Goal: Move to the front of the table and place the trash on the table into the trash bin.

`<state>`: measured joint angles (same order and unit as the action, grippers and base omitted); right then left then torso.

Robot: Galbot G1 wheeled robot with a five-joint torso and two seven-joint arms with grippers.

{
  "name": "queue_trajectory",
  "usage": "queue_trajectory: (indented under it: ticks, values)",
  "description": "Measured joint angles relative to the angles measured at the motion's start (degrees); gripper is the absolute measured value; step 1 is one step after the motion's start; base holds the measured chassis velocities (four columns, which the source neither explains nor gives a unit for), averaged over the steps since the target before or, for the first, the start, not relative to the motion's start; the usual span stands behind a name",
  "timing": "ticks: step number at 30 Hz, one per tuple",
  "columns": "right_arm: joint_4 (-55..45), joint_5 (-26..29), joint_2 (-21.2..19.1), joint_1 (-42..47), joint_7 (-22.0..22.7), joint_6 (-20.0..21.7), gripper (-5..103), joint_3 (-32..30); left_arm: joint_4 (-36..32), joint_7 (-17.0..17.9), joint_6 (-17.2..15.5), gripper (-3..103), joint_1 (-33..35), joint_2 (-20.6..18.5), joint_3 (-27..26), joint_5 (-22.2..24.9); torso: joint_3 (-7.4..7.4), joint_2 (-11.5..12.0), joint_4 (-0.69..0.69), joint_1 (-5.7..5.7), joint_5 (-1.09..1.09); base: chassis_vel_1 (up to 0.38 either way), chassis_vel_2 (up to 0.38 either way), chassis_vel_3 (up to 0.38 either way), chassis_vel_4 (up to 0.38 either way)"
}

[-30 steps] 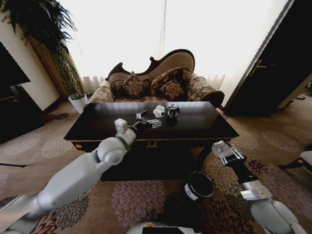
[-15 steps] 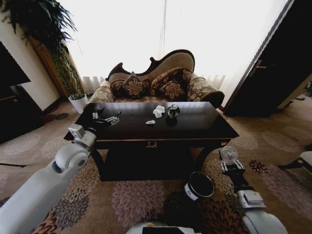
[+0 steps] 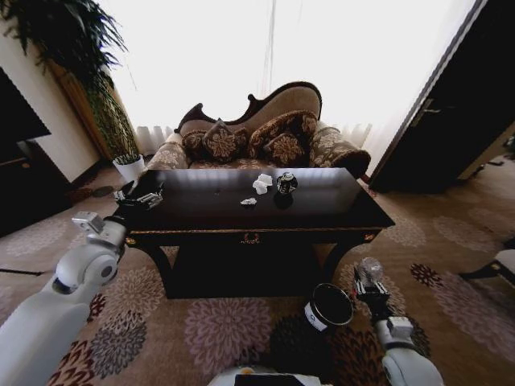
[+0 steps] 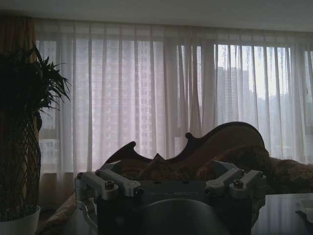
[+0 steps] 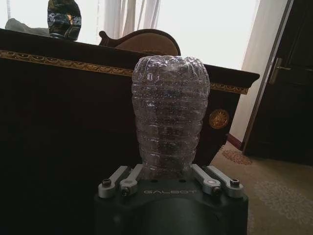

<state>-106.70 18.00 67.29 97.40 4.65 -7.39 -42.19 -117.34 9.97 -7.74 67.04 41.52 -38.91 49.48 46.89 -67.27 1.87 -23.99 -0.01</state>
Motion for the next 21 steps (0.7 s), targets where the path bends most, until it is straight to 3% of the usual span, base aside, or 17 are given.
queue_trajectory:
  ticks: [5, 11, 21]
  values:
    - [5.9, 5.2, 0.6, -5.7, -0.5, 1.2, 25, 3.5, 1.4, -2.4, 1.2, 100, 2.6, -0.3, -3.6, 0.3, 0.0, 0.0, -0.01, 0.0, 0.02, 0.0, 0.0, 0.0, 0.0]
    - [11.2, 5.6, 0.5, -10.5, -0.8, 1.0, 25, 6.6, 2.6, -4.0, 2.7, 100, 5.3, -0.7, -6.6, 0.7, 0.0, 0.0, -0.01, 0.0, 0.01, 0.0, 0.0, 0.0, 0.0]
    - [18.4, 6.6, -0.4, -15.1, -1.9, -0.5, 25, 8.7, 3.5, -4.3, 2.7, 100, 5.1, -0.5, -6.2, 0.9, 0.0, 0.0, 0.0, 0.0, 0.01, 0.0, 0.0, 0.0, 0.0]
